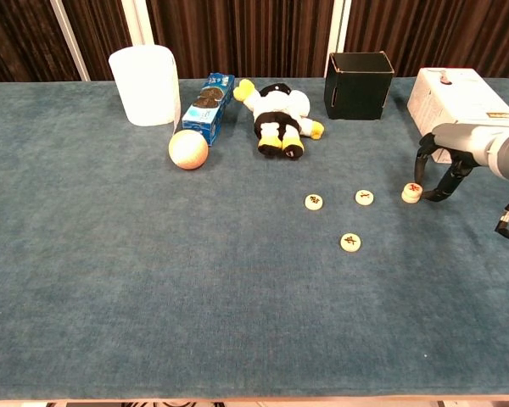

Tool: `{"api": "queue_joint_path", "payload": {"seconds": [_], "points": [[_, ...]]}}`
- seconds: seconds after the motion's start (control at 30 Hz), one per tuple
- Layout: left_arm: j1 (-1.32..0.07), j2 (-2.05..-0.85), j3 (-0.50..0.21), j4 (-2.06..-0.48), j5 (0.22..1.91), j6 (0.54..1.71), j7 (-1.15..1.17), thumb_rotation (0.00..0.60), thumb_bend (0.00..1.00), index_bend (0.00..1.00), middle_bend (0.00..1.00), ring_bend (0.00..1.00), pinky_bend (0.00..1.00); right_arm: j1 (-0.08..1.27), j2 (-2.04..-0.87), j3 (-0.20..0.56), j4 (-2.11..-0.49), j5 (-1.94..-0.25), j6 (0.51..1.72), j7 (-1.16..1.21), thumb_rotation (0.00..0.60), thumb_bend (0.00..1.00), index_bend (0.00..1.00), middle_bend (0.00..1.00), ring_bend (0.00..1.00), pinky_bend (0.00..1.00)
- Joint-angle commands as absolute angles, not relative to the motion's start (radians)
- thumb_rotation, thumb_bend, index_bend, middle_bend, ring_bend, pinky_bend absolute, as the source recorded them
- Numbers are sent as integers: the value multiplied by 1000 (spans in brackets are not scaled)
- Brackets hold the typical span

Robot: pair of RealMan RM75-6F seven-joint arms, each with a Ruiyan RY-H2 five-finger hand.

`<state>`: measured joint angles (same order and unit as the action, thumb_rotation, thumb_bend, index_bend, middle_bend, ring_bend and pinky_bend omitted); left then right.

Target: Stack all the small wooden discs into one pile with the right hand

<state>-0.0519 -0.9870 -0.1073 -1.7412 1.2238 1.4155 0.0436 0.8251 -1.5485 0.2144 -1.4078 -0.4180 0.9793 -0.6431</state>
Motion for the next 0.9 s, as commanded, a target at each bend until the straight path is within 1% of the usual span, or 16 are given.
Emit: {"api": "queue_joint_path", "payload": {"seconds": [0.03,0.37,0.63,0.77,0.9], "points": [[-51,-987,-107,-1741,1224,1416,43,600,148,50,0,0,0,825,-1546,212,-1410,-414,979,-646,600,405,467,0,0,0],[-53,-976,-96,-1745,1250,1402,16,600,148,51,0,0,0,836,-1550,220,-1426,-422,983,-643,600,406,461,0,0,0],[-52,-973,-100,-1749,1235,1403,16,600,148,51,0,0,0,868,-1556,225,-1461,-407,1011,-695,600,406,445,0,0,0],[-50,-977,-101,-1751,1229,1411,31,600,148,50,0,0,0,898,-1568,237,-1482,-389,1026,-731,600,406,414,0,0,0],[-50,-979,-102,-1752,1226,1413,35,600,148,50,0,0,0,934,-1605,263,-1498,-354,1049,-758,600,406,375,0,0,0]]}}
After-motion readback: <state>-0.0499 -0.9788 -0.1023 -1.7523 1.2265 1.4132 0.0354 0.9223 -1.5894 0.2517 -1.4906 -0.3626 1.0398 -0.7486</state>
